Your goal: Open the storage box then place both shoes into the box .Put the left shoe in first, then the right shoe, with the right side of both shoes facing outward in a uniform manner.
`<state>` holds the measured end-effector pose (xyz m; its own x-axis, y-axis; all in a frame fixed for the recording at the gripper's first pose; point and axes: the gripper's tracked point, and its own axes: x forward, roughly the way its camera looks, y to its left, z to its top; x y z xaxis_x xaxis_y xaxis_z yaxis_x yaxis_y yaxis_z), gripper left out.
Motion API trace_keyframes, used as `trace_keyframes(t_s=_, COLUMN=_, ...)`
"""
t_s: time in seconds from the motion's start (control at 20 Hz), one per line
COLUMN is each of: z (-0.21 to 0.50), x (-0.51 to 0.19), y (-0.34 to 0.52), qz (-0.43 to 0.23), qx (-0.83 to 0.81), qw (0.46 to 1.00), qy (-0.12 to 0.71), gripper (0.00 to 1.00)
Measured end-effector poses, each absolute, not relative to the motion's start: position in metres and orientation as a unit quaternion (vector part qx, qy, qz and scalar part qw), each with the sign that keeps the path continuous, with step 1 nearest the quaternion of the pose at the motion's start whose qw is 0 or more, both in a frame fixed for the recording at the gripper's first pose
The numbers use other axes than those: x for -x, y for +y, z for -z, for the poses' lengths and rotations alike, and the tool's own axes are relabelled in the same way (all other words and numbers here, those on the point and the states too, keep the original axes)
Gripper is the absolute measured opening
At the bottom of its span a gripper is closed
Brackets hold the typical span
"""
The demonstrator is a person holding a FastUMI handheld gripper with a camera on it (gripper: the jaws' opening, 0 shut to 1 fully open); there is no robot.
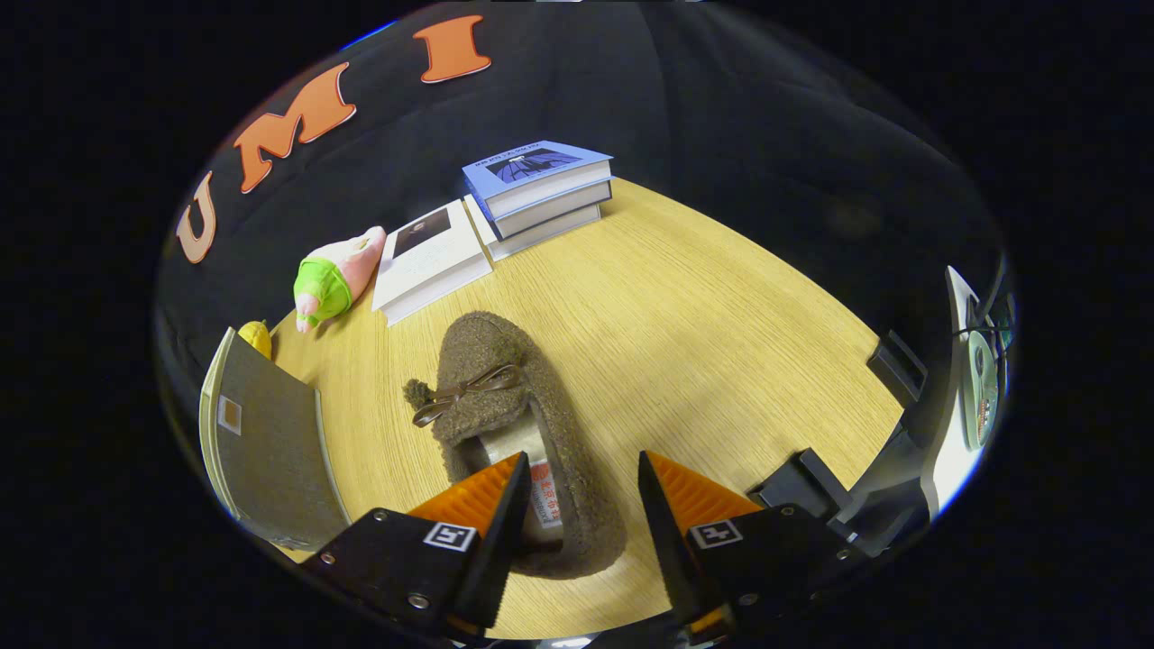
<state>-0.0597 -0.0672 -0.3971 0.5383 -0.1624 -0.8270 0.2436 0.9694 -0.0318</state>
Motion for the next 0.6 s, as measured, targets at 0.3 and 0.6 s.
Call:
trace_keyframes(t_s=0.3, z=0.400, x=0.053, y=-0.065, qz=0.131, qx=-0.062, qw=0.873, qy=0.466, gripper=0.08)
trace_keyframes(t_s=0.6, z=0.376, x=0.042, y=-0.051, qz=0.147, qx=-0.096, qw=0.880, qy=0.442, gripper=0.01)
